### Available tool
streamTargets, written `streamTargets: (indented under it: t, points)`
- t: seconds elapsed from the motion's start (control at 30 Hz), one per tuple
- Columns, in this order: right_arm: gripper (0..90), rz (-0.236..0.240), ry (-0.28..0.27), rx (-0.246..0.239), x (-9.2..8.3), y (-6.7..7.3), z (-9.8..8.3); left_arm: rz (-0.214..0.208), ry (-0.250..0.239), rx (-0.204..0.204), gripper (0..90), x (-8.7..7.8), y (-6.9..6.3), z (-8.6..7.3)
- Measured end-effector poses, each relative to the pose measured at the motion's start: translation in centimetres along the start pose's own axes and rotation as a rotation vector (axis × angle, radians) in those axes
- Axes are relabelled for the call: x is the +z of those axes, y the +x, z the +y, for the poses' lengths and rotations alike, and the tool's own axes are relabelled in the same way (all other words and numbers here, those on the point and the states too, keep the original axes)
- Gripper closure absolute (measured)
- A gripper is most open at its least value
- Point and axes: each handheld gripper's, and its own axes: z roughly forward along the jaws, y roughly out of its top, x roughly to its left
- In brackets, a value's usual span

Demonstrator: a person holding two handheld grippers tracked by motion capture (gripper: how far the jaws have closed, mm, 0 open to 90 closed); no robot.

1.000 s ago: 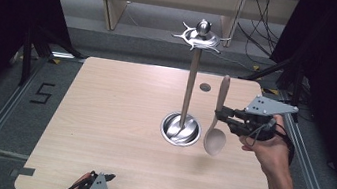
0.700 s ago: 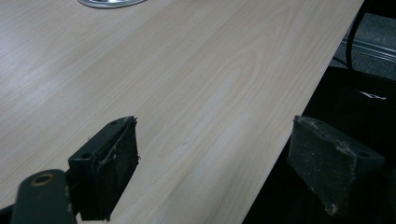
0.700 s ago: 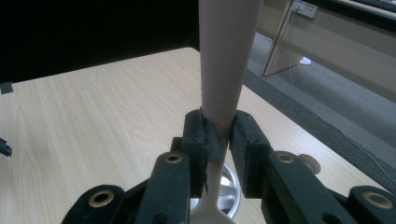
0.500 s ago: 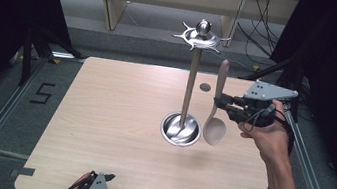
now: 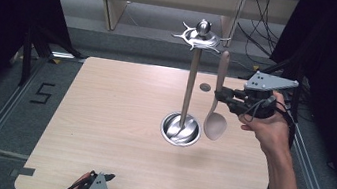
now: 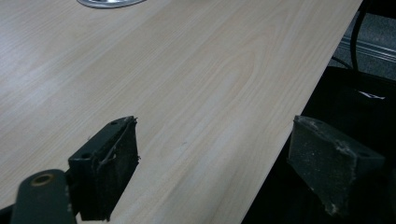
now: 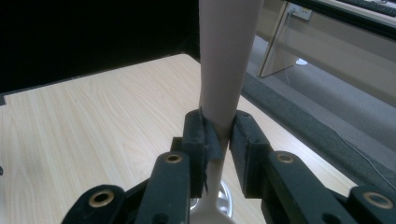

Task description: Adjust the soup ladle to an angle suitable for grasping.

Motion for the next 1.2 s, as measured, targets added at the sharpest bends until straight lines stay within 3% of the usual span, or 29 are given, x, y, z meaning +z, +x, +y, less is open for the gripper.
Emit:
streamTargets:
  t: [0.1,0.13,0.3,0.37,0.4,0.43,0.67,0.8,0.83,0.9,1.1,1.2]
  points:
    - [77.1,0.012,0.020,-0.017,0.1,-0.2,0.3,0.006,0.001,0.006,15.1,-0.1,0.1,0.0]
    - [77.1,-0.008,0.015,-0.007,0.2,-0.2,0.3,0.003,-0.002,0.004,15.1,-0.1,0.0,0.0]
    - [77.1,0.009,0.044,-0.006,0.3,-0.3,0.6,-0.004,-0.003,-0.003,15.1,-0.1,0.0,0.0]
    - [77.1,0.011,0.047,-0.023,0.5,-0.3,0.7,0.000,-0.003,0.031,15.1,-0.1,0.1,0.1]
    - [77.1,0.012,0.053,-0.012,0.5,-0.3,0.7,0.005,-0.004,0.030,15.1,-0.1,0.1,0.1]
    - [77.1,-0.005,0.039,-0.010,0.7,-0.3,0.7,0.000,-0.002,-0.003,15.1,-0.1,-0.1,0.0]
    - [77.0,0.006,0.067,-0.023,1.1,-0.4,0.9,0.005,0.002,0.009,15.1,-0.1,0.1,0.0]
    - [76.9,0.002,0.075,-0.014,1.3,-0.4,1.0,-0.006,0.006,0.006,15.1,-0.2,0.1,0.1]
    - [76.9,-0.004,0.067,0.012,1.5,-0.1,1.0,-0.016,0.006,0.001,15.1,-0.2,0.0,0.1]
    - [76.8,0.007,0.084,0.001,1.5,-0.1,1.2,-0.015,0.007,0.002,15.1,-0.2,0.1,0.1]
    - [76.2,0.005,0.057,-0.008,1.8,-0.4,1.0,-0.014,0.007,0.002,15.1,-0.2,0.0,0.1]
    - [75.7,-0.003,0.045,0.010,1.8,-0.3,0.8,-0.007,0.009,0.010,15.1,-0.2,0.1,0.1]
